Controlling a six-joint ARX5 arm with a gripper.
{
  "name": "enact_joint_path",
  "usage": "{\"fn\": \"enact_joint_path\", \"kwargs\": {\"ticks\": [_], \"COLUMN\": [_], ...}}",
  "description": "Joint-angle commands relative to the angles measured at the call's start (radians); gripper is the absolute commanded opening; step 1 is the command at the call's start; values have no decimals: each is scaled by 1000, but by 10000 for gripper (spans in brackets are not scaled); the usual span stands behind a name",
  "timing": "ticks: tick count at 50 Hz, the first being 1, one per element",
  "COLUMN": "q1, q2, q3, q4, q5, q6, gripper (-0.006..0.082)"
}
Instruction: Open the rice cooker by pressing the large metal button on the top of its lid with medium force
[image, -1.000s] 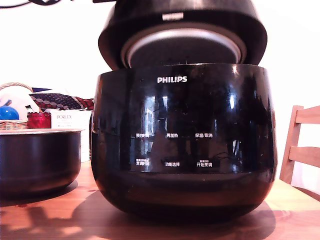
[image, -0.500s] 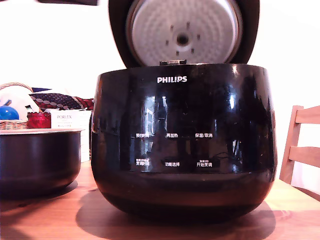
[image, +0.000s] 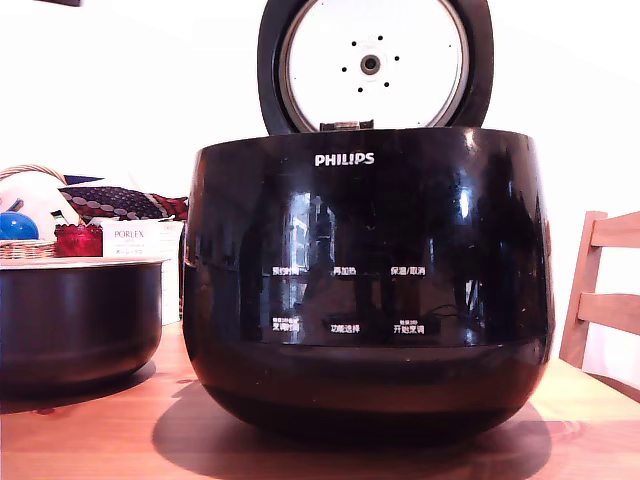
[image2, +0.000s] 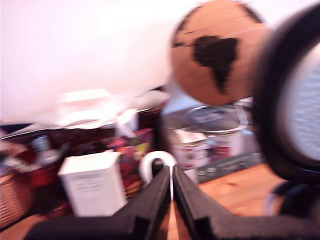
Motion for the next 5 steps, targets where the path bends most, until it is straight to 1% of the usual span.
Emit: {"fn": "enact_joint_path", "kwargs": {"ticks": [1,5], "q1": [12,19], "q2": [-10,-14], "q3": [-24,-24], "q4": [3,1], "q5": [2,2], "q6": [4,5], "gripper": [-22,-22]}}
